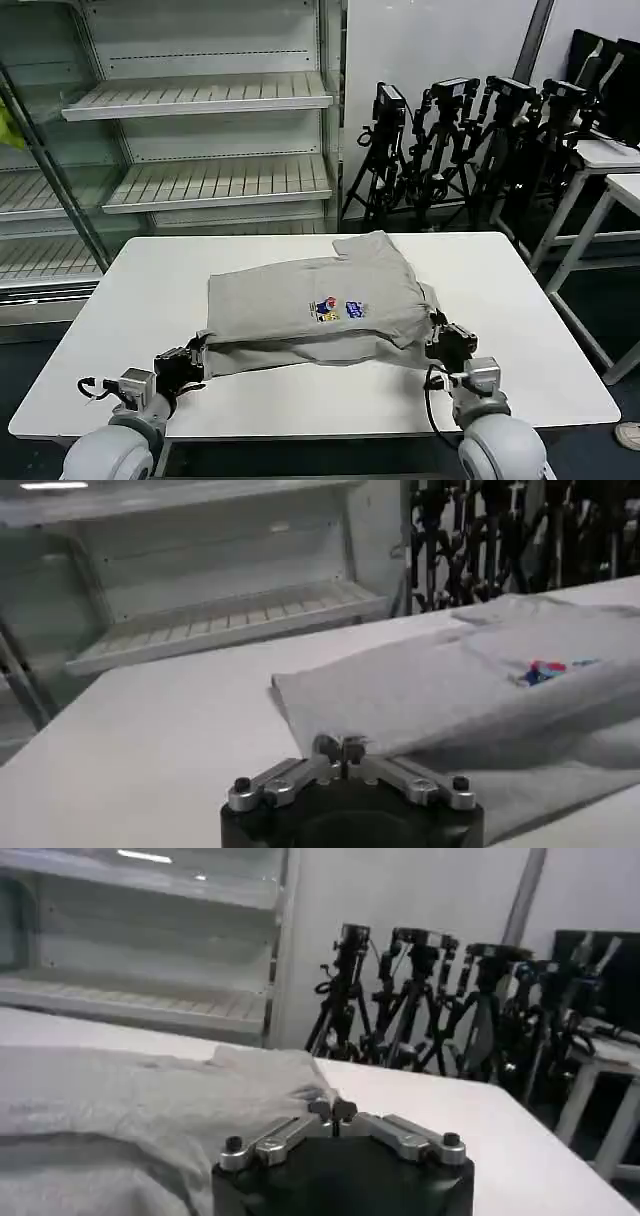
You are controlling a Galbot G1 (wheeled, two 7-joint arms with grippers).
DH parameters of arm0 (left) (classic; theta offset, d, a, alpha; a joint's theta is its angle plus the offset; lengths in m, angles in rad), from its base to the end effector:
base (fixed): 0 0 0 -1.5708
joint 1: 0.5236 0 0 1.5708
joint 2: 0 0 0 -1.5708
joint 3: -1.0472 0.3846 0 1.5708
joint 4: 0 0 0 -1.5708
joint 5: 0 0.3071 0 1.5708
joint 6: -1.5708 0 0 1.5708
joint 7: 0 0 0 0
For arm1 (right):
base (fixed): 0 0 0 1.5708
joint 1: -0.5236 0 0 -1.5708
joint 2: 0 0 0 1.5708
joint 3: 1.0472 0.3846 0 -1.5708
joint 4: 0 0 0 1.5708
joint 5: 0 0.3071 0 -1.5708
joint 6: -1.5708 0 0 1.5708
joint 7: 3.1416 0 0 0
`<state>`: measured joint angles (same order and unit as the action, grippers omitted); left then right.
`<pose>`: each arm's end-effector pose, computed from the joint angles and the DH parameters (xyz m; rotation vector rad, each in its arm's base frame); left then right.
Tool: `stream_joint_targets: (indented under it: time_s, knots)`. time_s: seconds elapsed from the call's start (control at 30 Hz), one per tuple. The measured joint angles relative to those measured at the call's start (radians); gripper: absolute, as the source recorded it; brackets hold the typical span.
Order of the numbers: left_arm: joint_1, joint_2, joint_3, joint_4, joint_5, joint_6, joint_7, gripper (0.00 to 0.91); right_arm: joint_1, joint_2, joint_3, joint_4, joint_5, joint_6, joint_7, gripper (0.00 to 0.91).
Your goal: Fold and organize the clothes.
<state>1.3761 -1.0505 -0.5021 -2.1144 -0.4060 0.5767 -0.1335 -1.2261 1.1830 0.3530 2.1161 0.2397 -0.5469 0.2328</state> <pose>0.1845 0.1073 -0.2729 -0.1588 -2.7166 -0.2273 0.2145 -0.0439 -0.2679 0.1018 -2.8958 0.2659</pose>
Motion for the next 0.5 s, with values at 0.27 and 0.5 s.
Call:
stream_joint_targets:
  time_s: [0.27,0.5]
  knots:
    - [-0.004,-0.021,0.004,0.016,0.026,-0.001,-0.006,0.02,0.091,0.012,-0.054,-0.12,-0.021,0.005,-0.004,0.0]
    - [-0.006,-0.045,0.009,0.029,0.035,-0.001,-0.009,0.907,0.136,0.032,-0.084,-0.202,-0.044,0.009,-0.005,0.907]
